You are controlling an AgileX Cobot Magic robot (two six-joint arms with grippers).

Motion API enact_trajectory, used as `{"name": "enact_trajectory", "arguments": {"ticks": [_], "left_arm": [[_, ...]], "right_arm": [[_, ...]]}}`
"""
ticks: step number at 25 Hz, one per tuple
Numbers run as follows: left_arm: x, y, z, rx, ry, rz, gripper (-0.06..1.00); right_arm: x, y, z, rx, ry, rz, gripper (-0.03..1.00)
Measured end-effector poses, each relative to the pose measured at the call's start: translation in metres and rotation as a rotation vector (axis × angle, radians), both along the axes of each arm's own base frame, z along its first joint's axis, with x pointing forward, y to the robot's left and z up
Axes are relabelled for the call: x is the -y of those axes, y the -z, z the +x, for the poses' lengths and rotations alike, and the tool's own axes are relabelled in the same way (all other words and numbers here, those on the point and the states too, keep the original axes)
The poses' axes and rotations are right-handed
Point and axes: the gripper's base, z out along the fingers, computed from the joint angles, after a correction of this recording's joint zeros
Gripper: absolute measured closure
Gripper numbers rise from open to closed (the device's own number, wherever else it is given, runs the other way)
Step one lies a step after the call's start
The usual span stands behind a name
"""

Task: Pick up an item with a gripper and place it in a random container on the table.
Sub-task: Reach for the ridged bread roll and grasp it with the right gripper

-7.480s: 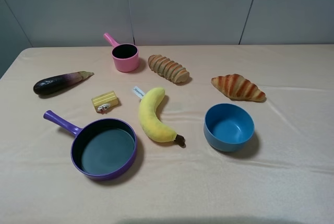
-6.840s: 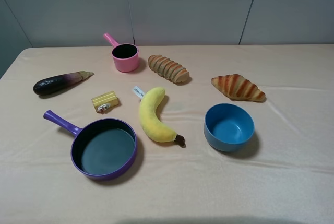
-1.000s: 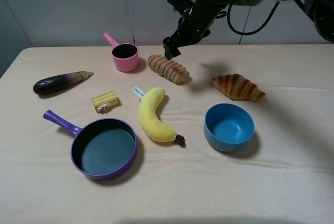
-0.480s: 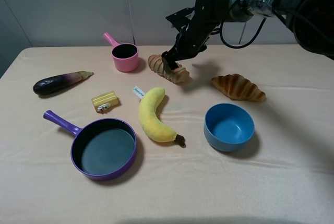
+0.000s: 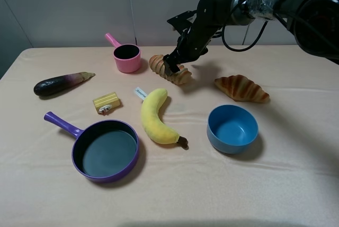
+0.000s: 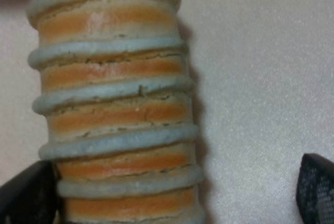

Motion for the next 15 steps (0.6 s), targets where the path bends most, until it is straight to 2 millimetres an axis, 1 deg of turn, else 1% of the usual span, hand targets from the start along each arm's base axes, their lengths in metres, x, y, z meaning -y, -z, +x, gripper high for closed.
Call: {"name": "enact_trajectory", "arguments": {"ticks": [6, 11, 15], "left_arm": [[0.0, 0.0, 0.0, 0.0, 0.0, 0.0, -0.05], [0.0, 0.0, 0.0, 0.0, 0.0, 0.0, -0.05], [0.0, 0.0, 0.0, 0.0, 0.0, 0.0, -0.05]], "right_arm": [[0.0, 0.0007, -0.0018, -0.022, 0.001, 0.0, 0.27], [0.0003, 0.007, -0.0045, -0.063, -0.001, -0.008, 0.27], [0.0003, 0.0079, -0.0057, -0.077, 0.0, -0.008, 0.27]]}}
